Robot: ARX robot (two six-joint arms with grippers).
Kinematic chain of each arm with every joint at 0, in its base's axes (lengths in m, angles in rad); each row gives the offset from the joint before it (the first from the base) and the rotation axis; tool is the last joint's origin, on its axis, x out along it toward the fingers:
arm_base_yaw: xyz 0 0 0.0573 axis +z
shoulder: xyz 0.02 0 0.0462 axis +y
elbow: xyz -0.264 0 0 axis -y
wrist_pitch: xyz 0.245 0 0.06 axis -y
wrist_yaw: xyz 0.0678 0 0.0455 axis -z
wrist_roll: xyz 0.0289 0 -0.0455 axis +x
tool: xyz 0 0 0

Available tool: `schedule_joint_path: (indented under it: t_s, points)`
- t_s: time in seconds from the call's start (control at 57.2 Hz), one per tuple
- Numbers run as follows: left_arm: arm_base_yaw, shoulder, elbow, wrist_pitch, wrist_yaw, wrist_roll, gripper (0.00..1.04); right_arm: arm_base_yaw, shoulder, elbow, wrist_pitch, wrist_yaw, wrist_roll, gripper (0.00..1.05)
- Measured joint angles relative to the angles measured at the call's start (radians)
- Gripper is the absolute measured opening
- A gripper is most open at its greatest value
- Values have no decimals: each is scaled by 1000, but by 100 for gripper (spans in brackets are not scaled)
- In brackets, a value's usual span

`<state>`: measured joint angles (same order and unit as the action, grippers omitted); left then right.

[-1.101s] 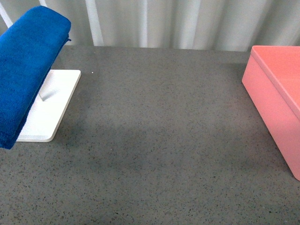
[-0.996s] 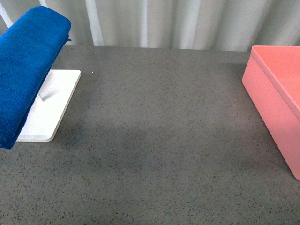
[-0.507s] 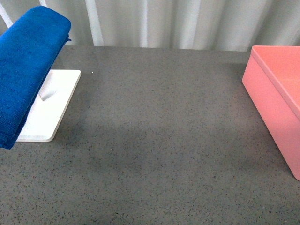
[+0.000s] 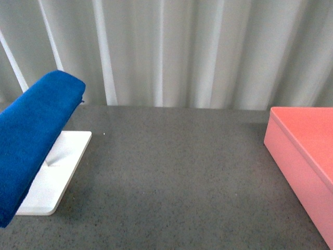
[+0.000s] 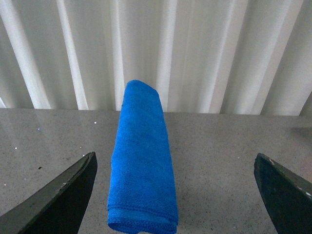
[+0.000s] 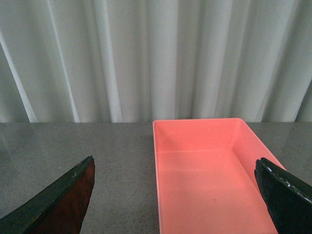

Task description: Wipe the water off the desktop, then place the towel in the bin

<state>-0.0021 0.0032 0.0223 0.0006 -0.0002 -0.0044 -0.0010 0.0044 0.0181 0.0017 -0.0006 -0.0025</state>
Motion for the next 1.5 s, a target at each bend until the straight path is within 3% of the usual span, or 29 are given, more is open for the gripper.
schedule_joint_path:
  t_s: [0.437, 0.472, 0.524, 0.559, 0.716, 0.856, 1.153, 1.503]
  points:
    - [0, 0, 0, 0, -2, -1, 98, 0, 0, 0, 0, 0, 0, 98]
    - [-23, 21, 9, -35, -70, -36, 98, 0, 0, 0, 0, 0, 0, 98]
    - [-94, 142, 60, -132, -278, -147, 98, 0, 0, 0, 0, 0, 0, 98]
    - [-105, 256, 80, -87, -339, -215, 98, 0, 0, 0, 0, 0, 0, 98]
    - [-24, 655, 226, 220, -129, -242, 98, 0, 0, 0, 0, 0, 0, 98]
    - [27, 967, 420, 322, -36, -151, 98, 0, 0, 0, 0, 0, 0, 98]
    - [95, 1426, 839, 79, 98, 24, 98, 0, 0, 0, 0, 0, 0, 98]
    - [132, 1728, 1143, -46, 26, 135, 98, 0, 0, 0, 0, 0, 0, 98]
